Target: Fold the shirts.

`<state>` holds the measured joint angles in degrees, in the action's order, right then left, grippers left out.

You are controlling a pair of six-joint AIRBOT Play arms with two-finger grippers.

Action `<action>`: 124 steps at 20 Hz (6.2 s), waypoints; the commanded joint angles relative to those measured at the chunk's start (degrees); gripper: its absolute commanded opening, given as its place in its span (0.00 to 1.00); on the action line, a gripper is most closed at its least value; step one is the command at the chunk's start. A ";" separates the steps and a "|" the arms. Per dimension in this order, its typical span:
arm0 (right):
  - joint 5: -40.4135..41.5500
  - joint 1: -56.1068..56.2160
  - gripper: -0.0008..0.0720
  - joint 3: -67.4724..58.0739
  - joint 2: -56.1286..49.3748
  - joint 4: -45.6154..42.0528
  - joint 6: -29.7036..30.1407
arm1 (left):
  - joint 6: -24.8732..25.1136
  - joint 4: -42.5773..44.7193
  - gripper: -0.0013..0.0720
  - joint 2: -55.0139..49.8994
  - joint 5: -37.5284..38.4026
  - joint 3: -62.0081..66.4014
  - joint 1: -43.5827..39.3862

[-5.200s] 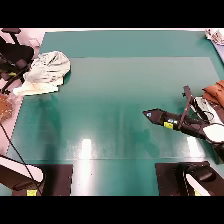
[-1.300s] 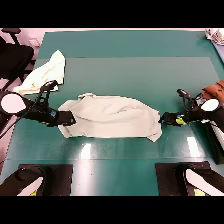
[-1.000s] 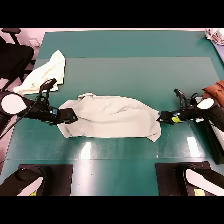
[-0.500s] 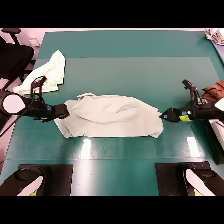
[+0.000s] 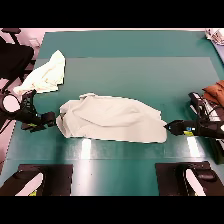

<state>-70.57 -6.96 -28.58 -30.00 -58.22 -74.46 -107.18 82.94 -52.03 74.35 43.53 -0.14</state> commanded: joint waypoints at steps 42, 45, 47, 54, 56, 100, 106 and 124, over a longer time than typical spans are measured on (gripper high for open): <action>-15.34 0.00 0.03 -63.36 -27.12 -1.42 -18.40 | -14.45 -11.06 0.06 -5.62 -0.42 43.15 2.43; -10.32 1.84 0.03 -49.72 -37.35 -1.40 -19.15 | -13.81 -11.21 0.06 -16.35 -7.82 32.41 0.24; -2.54 3.72 0.03 -44.22 -45.22 -1.38 -19.08 | -13.94 -11.34 0.06 -22.56 -15.39 28.70 -1.75; 10.75 5.81 0.03 -55.58 -64.83 -1.44 -18.91 | -20.44 -12.26 0.06 -32.17 -35.71 28.30 -3.58; 4.26 5.79 0.03 -61.33 -66.51 -1.44 -18.29 | -20.22 -12.00 0.06 -31.93 -32.61 29.55 -3.56; 29.68 9.05 0.03 -37.73 -53.99 5.14 -13.35 | -12.81 -21.84 0.06 -29.14 -55.17 18.40 -3.69; 25.59 5.05 0.04 -50.34 -60.54 0.79 -14.14 | -12.74 -22.32 0.06 -29.16 -62.71 21.59 -3.69; -0.85 -8.44 0.48 -57.70 -54.86 -6.34 -9.44 | 15.80 -6.88 0.70 -32.09 -0.85 34.12 0.79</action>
<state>-65.98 -14.50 -92.42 -88.51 -61.28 -85.23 -95.81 73.49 -84.09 61.60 80.44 2.17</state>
